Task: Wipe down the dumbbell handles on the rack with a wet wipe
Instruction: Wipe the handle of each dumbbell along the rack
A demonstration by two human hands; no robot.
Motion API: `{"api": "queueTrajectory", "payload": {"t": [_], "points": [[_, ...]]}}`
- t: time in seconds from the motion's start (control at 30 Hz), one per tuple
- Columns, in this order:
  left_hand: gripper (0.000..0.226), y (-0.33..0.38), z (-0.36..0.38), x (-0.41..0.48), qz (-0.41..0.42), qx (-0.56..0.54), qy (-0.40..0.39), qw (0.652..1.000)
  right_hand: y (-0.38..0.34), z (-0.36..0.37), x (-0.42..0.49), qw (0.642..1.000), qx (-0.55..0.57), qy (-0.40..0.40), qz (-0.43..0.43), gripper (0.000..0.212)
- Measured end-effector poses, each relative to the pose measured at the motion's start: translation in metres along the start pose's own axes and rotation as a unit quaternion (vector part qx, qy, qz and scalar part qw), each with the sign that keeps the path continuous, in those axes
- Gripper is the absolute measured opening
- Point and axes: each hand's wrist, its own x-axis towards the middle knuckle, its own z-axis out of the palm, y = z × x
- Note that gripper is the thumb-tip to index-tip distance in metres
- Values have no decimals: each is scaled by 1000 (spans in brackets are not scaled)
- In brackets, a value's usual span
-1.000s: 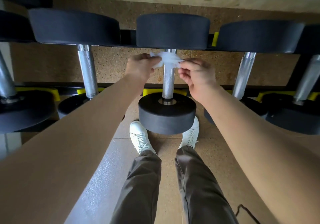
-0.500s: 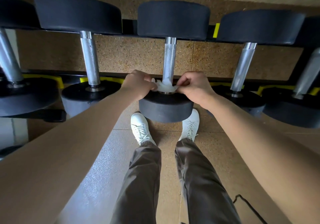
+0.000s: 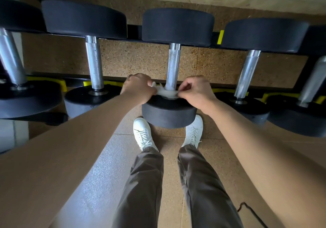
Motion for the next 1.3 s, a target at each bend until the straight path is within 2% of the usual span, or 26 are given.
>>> {"api": "queueTrajectory", "payload": {"t": [0.1, 0.17, 0.3, 0.47, 0.53, 0.67, 0.73, 0.83, 0.9, 0.93, 0.97, 1.03, 1.1, 1.13, 1.2, 1.27, 1.3], "points": [[14, 16, -1, -4, 72, -61, -38, 995, 14, -10, 4, 996, 7, 75, 46, 10], [13, 16, -1, -3, 70, -95, 15, 993, 9, -12, 5, 993, 50, 100, 41, 10], [18, 15, -8, 9, 13, -209, 131, 969, -17, -17, 12, 979, 160, 121, 24, 18], [25, 42, -11, 10, 40, -289, 133, 947, -10, -31, 25, 944, 237, 196, 117, 18], [21, 44, -11, 12, 8, -313, 138, 939, -16, -27, 25, 941, 257, 187, 117, 20], [17, 39, -17, 21, -99, -389, 156, 903, -36, -22, 24, 939, 317, 115, 60, 18], [12, 48, -22, 21, -96, -436, 147, 883, -36, -28, 29, 916, 365, 140, 90, 16], [14, 68, -24, 15, -71, -520, 103, 845, -32, -38, 37, 872, 408, 185, 197, 9], [10, 69, -21, 12, -104, -563, 95, 814, -37, -35, 41, 875, 397, 159, 227, 10], [3, 66, -22, 14, -133, -576, 106, 800, -42, -32, 40, 879, 405, 132, 215, 12], [6, 62, -23, 16, -161, -581, 118, 789, -48, -28, 38, 877, 429, 102, 191, 14], [19, 57, -26, 20, -196, -567, 131, 789, -52, -25, 35, 872, 460, 77, 151, 13], [11, 55, -28, 21, -168, -562, 101, 803, -46, -29, 36, 865, 456, 116, 172, 9], [8, 56, -28, 20, -141, -566, 70, 809, -38, -33, 37, 849, 465, 147, 206, 5], [7, 55, -27, 19, -122, -575, 45, 808, -19, -45, 37, 784, 516, 202, 278, 4], [10, 50, -28, 21, -151, -593, 67, 788, 1, -55, 36, 732, 568, 242, 288, 13], [10, 48, -28, 22, -167, -602, 75, 777, 7, -57, 34, 728, 581, 247, 268, 20]]}}
